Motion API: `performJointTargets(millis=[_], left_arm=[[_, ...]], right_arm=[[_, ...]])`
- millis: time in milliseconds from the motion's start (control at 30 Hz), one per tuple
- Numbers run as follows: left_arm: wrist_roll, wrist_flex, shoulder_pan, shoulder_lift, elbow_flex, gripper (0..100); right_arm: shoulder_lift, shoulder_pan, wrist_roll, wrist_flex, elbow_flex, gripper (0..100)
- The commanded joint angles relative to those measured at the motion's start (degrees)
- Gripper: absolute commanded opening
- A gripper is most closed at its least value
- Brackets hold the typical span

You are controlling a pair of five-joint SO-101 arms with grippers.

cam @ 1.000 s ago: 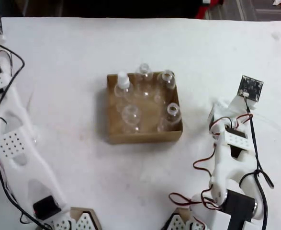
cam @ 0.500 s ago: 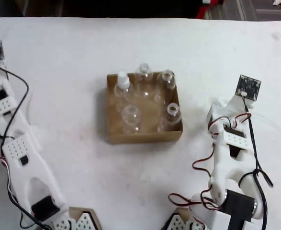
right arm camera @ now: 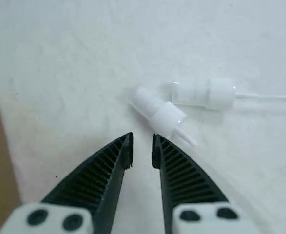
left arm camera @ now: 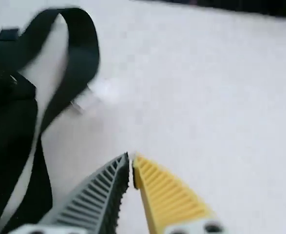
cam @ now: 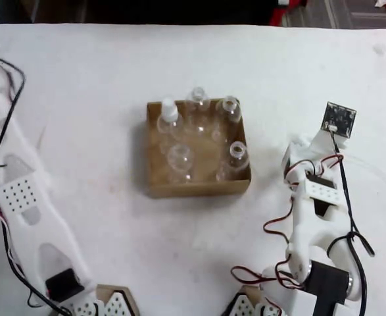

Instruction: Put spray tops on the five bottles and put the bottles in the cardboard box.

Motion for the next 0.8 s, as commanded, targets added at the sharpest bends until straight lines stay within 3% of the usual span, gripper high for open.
performJointTargets(millis=[0,200,433,600,767], left_arm=[[-1.67,19.52,1.45,-7.43,-1.05,2],[14.51,19.69,-6.46,-13.67,15.38,2],[15.38,18.29,-2.68,-21.49,41.32,2],[16.00,13.01,-0.75,-21.49,45.71,2],[23.74,10.73,-0.22,-21.41,50.55,2]], right_arm=[[-0.13,-0.13,0.44,-1.36,-1.76,5.2],[-0.13,-0.22,0.44,-1.36,-1.76,5.2],[-0.13,-0.22,0.44,-1.36,-1.76,5.2],[-0.13,-0.22,0.44,-1.19,-1.67,5.2],[-0.13,-0.22,0.44,-1.19,-1.67,5.2]])
